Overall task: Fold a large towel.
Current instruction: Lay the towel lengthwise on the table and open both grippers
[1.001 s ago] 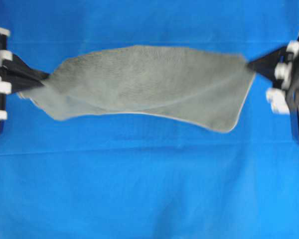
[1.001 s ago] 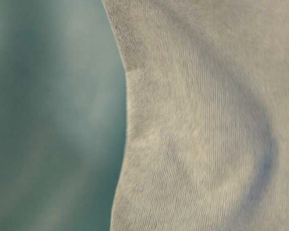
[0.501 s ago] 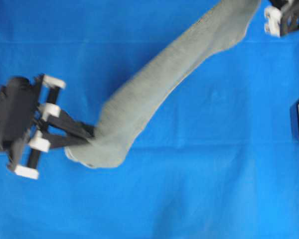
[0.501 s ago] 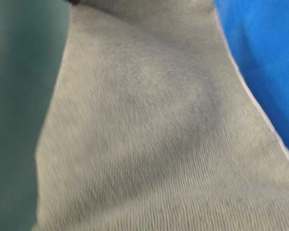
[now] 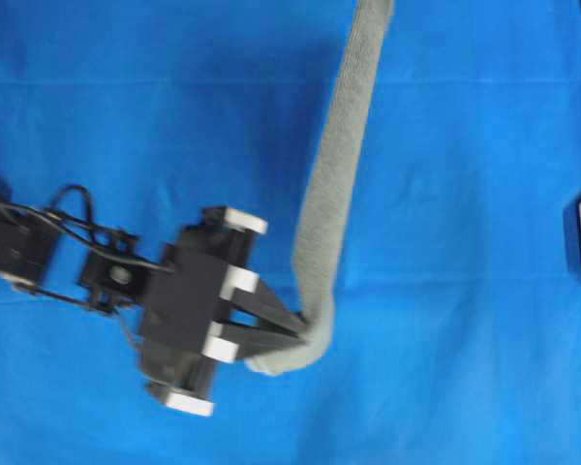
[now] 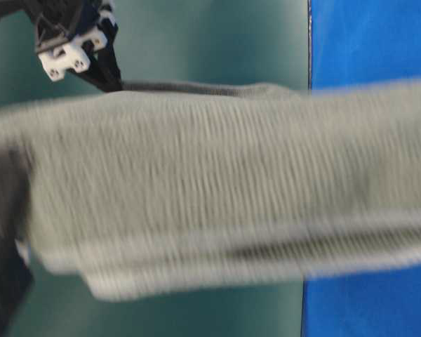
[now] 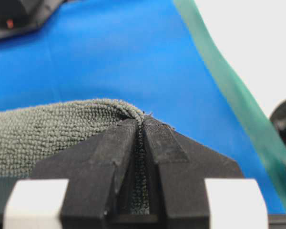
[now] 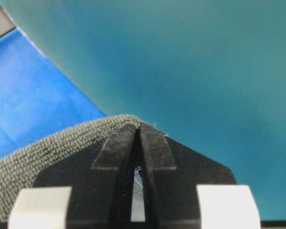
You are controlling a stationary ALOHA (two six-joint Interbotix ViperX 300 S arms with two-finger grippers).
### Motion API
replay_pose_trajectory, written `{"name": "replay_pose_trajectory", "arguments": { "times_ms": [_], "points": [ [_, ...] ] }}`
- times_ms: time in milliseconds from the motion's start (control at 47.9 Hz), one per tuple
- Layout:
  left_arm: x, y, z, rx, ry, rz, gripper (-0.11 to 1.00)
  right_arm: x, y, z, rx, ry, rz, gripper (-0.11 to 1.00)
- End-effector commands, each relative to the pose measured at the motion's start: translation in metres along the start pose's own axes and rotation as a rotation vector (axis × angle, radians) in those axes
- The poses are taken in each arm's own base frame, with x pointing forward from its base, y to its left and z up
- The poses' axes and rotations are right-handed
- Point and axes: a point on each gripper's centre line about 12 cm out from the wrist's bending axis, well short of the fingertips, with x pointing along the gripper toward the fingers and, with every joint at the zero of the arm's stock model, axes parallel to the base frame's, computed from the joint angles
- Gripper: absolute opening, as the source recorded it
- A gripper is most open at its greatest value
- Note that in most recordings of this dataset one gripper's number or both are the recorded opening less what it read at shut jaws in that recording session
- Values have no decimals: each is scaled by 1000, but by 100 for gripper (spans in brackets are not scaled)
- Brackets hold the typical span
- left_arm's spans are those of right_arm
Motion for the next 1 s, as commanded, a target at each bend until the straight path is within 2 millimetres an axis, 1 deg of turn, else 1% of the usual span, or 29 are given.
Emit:
{"name": "replay_pose_trajectory", "arguments": {
  "times_ms": [0,146,229,250,417,501,584,709,793,876,980],
  "points": [
    [9,-4,23,9,-62,-8,2,-4,-1,16,1,-42,-1,2],
    [41,-2,35,9,-103,-1,2,-17,-8,10,-1,-36,-23,2],
    [63,2,40,6,-130,9,2,-31,-14,5,-3,-35,-46,2],
    [71,4,42,5,-141,13,2,-34,-15,4,-4,-34,-53,2],
    [117,13,51,-3,-207,33,2,-69,-32,-6,-1,-20,-147,2],
    [138,14,56,-3,-237,36,2,-82,-39,-14,7,-6,-187,2],
    [156,15,60,-3,-254,37,2,-90,-44,-21,11,10,-215,2],
    [176,13,61,-28,-281,33,2,-88,-46,-33,7,41,-223,2],
    [181,11,62,-64,-300,25,2,-79,-46,-41,1,76,-224,2],
    [181,9,58,-111,-299,15,2,-61,-41,-50,-15,121,-209,2],
    [177,7,38,-197,-267,5,2,-35,-34,-58,-29,161,-174,2]
  ]
}}
